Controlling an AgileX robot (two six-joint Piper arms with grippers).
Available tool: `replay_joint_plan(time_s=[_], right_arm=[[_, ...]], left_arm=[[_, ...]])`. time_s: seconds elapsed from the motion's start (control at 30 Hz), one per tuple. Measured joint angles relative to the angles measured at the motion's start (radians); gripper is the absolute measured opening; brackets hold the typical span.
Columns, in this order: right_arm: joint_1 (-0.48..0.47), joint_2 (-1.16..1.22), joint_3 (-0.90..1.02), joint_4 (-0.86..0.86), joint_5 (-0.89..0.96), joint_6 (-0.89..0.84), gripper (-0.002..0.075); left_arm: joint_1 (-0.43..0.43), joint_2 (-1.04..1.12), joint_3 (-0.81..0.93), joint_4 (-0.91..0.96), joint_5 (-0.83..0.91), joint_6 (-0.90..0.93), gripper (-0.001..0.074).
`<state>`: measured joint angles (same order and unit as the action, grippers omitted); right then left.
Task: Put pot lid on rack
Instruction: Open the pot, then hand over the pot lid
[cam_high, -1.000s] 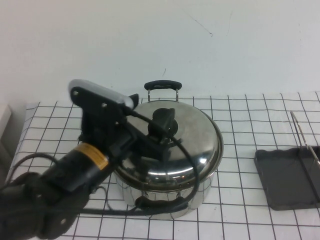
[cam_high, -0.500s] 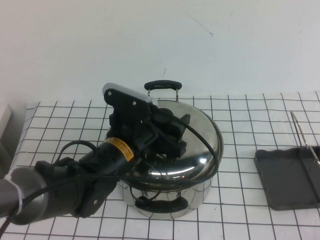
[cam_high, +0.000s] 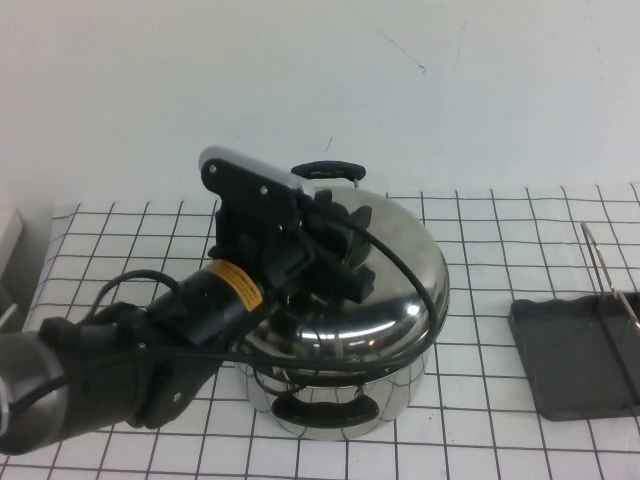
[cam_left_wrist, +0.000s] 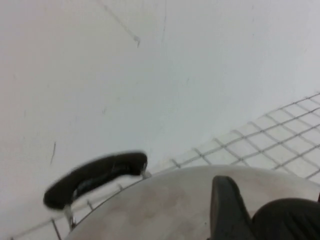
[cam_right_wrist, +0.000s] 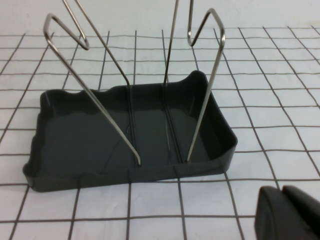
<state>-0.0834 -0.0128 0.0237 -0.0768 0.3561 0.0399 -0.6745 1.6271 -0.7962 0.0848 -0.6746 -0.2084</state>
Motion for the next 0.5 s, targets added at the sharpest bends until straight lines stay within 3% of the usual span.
replay_joint_plan(time_s=[0.2,0.5], right_arm=[[0.000,0.000,0.000,0.000,0.000,0.000,-0.0003],[0.000,0.000,0.000,0.000,0.000,0.000,-0.0003]], left_arm=[[-0.002,-0.132,-0.047,0.051,-0.025,-0.062,0.0313],[-0.008,-0.170,-0.053,0.084,-0.147,-0.776,0.0313]])
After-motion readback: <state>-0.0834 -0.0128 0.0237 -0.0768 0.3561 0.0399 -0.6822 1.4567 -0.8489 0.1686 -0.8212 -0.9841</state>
